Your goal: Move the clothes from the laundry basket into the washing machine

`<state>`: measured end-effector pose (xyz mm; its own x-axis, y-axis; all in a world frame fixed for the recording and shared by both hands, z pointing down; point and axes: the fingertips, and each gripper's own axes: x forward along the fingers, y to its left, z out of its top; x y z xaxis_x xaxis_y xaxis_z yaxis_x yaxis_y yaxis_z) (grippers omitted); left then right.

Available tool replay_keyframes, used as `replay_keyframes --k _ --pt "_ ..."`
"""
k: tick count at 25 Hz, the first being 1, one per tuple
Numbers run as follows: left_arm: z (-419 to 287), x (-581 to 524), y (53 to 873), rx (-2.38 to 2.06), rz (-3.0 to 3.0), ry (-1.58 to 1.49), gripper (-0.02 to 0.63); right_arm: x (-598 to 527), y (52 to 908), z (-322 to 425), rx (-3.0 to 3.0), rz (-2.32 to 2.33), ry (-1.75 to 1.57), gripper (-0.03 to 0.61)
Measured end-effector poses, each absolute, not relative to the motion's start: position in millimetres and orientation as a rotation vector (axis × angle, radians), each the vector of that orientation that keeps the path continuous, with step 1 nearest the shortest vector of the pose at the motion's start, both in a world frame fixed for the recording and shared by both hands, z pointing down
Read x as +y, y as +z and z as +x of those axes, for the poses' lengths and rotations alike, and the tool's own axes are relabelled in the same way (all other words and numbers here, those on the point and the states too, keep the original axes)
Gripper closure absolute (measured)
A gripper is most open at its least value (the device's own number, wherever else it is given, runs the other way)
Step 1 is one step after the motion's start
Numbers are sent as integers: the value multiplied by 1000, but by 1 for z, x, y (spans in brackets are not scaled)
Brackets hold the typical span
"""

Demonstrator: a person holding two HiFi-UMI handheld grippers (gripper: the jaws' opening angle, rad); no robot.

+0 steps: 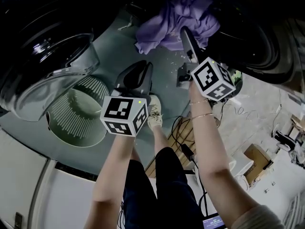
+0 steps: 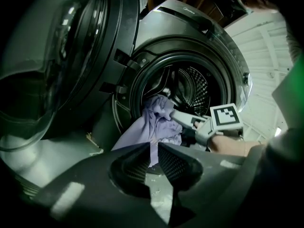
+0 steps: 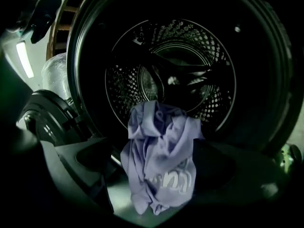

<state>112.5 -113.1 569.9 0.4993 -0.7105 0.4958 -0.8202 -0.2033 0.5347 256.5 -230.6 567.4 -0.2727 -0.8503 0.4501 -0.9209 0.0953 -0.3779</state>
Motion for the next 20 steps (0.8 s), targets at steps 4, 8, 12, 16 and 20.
replay_keyframes --k 4,8,12,16,20 --pt "107 -106 576 -1266 1944 182 560 -188 616 251 -2105 1783 1058 8" --pt "100 -105 585 -1266 1942 184 566 -179 665 243 -2002 1744 1149 -31" --pt "92 -107 595 -1274 1933 182 570 -190 690 237 -1955 1749 1193 -31" --pt "90 -106 603 -1289 1911 182 570 -195 710 222 -1924 1713 1227 -32" --pt "93 -104 606 -1283 1909 168 571 -202 719 215 -1904 1724 1232 -31"
